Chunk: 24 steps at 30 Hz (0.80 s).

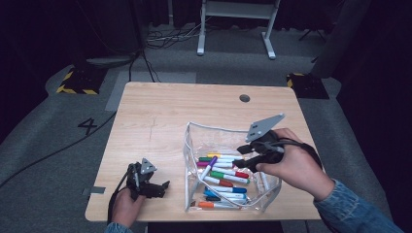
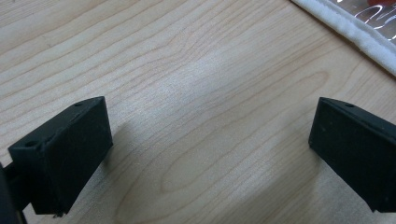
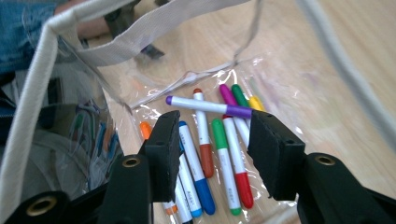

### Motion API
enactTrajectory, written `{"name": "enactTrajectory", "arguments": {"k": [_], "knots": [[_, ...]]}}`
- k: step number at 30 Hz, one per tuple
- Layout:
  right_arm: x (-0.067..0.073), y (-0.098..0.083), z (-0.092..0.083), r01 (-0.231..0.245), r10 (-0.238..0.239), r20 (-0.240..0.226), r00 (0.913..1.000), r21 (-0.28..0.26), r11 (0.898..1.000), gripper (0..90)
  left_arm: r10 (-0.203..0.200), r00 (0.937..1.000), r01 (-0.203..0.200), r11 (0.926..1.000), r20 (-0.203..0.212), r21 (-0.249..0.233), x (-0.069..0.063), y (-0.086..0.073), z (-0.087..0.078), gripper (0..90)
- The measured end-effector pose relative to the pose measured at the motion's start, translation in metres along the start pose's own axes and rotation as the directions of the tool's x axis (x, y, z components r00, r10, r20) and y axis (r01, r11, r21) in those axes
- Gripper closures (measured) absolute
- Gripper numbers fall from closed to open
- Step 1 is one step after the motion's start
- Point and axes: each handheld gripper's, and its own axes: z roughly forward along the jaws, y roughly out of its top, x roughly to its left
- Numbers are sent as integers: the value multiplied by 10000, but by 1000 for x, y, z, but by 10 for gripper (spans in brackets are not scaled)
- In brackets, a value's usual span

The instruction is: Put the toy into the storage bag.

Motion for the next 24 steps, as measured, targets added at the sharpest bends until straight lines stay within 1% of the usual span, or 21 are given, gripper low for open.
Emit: {"name": "enactTrajectory", "arguments": {"k": [1, 3, 5, 6, 7, 8, 12, 15, 16, 18, 19, 21, 23, 24], "knots": [[-2, -3, -7, -129, 130, 103, 9999, -148, 9998, 542, 64, 10000, -64, 10000, -12, 11, 0, 0, 0, 0], [-7, -10, -21, -419, 430, 323, 9986, -317, 9986, 545, 19, 10000, -19, 10000, -7, 3, 0, 0, 0, 0], [-12, -18, -33, -823, 843, 467, 9953, -430, 9957, 545, 2, 10000, -2, 10000, -4, 2, 0, 0, 0, 0], [-14, -21, -37, -912, 934, 538, 9942, -424, 9949, 545, 64, 10000, -64, 10000, -15, 9, 0, 0, 0, 0], [-16, -25, -41, -1018, 1044, 622, 9926, -433, 9939, 545, -3, 10000, 3, 10000, 0, -19, 0, 0, 0, 0], [-19, -30, -46, -1175, 1206, 759, 9898, -447, 9921, 545, 32, 10000, -32, 10000, -15, 6, 0, 0, 0, 0], [-27, -45, -59, -1507, 1549, 1087, 9819, -456, 9875, 544, -3, 10000, 3, 10000, -4, -3, 0, 0, 0, 0], [-34, -56, -70, -1806, 1866, 1293, 9739, -567, 9819, 543, 69, 10000, -69, 10000, -30, 11, 0, 0, 0, 0], [-35, -60, -74, -1929, 1993, 1393, 9700, -582, 9795, 543, 14, 10000, -14, 10000, -16, -6, 0, 0, 0, 0], [-40, -69, -79, -2091, 2167, 1538, 9641, -640, 9758, 542, 42, 10000, -42, 10000, -47, -3, 0, -1, -1, 0], [-42, -73, -82, -2222, 2301, 1614, 9597, -655, 9728, 541, 59, 10000, -59, 10000, -55, -12, 0, -1, -1, 0], [-47, -81, -85, -2400, 2489, 1710, 9533, -713, 9682, 540, -28, 10000, 28, 10000, -28, -37, -1, -2, -1, 0], [-52, -88, -87, -2570, 2659, 1783, 9474, -719, 9637, 540, 68, 9999, -67, 10000, -84, 16, 0, -2, -2, 0], [-55, -91, -87, -2659, 2751, 1806, 9443, -736, 9612, 540, 54, 10000, -53, 10000, -69, 25, 0, -3, -2, 0]]}}
